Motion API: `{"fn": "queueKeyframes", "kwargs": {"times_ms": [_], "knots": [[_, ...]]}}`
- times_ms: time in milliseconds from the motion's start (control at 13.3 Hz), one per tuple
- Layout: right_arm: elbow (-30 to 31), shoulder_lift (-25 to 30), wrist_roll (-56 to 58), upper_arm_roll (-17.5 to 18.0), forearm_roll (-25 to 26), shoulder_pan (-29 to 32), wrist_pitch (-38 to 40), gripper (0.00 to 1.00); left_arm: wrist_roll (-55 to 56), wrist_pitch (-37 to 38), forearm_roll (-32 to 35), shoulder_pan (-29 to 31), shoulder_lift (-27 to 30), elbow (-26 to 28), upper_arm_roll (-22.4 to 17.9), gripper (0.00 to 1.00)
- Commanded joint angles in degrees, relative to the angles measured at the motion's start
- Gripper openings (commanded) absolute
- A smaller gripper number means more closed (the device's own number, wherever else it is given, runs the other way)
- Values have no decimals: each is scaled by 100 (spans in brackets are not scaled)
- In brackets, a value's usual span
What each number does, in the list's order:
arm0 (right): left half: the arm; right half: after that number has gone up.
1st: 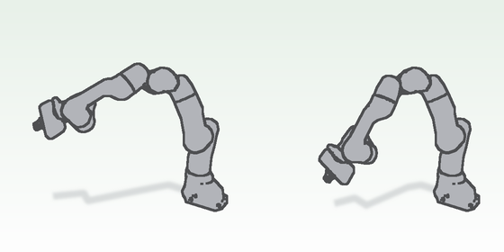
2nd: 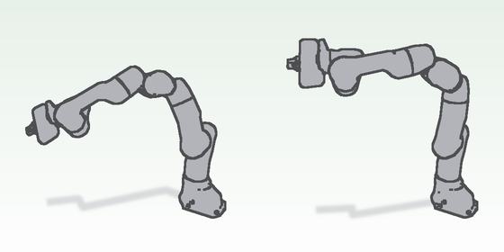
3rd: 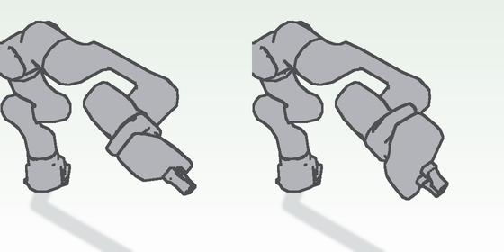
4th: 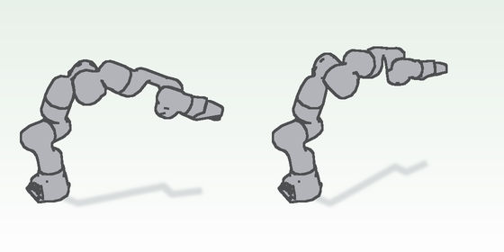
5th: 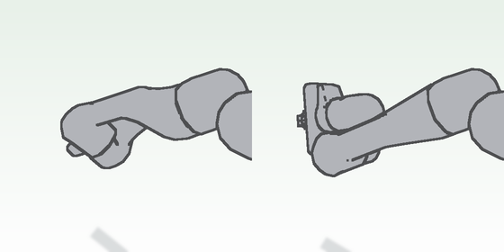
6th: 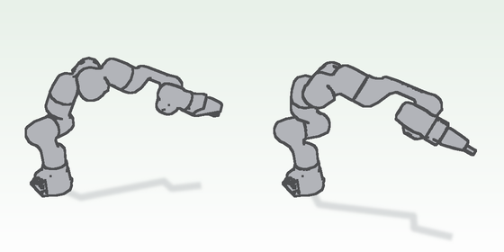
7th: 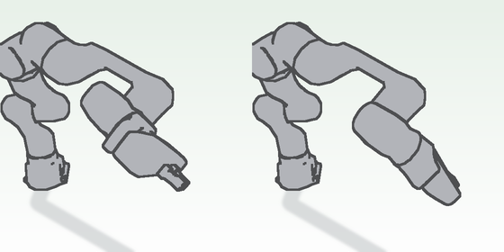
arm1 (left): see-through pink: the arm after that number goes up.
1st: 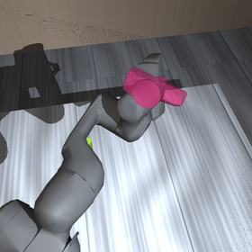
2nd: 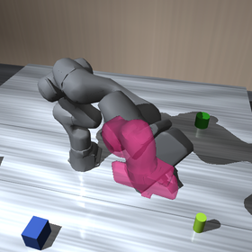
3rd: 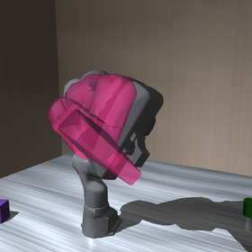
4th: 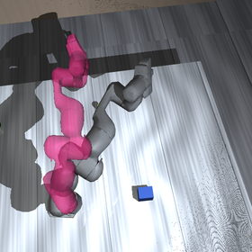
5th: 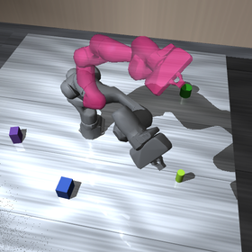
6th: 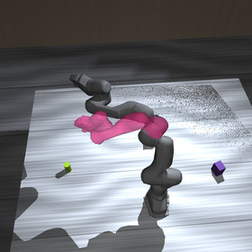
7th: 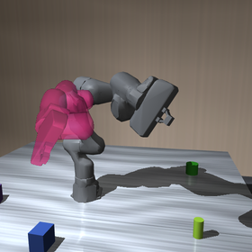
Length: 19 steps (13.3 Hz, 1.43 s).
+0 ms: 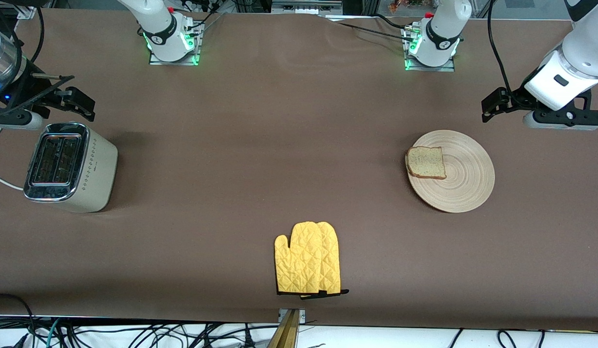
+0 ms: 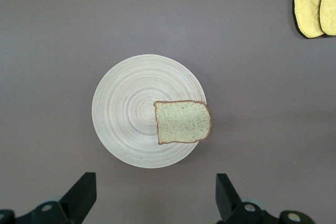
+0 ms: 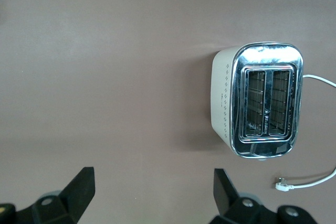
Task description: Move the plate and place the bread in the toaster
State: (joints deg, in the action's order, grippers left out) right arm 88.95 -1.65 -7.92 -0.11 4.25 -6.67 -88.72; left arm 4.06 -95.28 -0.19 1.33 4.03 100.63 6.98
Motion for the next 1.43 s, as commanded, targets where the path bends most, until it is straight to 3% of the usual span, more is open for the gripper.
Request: {"fn": "queueKeyframes", "kwargs": {"times_ms": [0, 1352], "knots": [[-88, -10, 28, 3, 6, 8, 65, 100, 43, 124, -60, 16, 1, -96, 31, 100], [-44, -63, 247, -94, -161, 69, 187, 100, 16, 177, -96, 78, -43, -105, -21, 100]]}}
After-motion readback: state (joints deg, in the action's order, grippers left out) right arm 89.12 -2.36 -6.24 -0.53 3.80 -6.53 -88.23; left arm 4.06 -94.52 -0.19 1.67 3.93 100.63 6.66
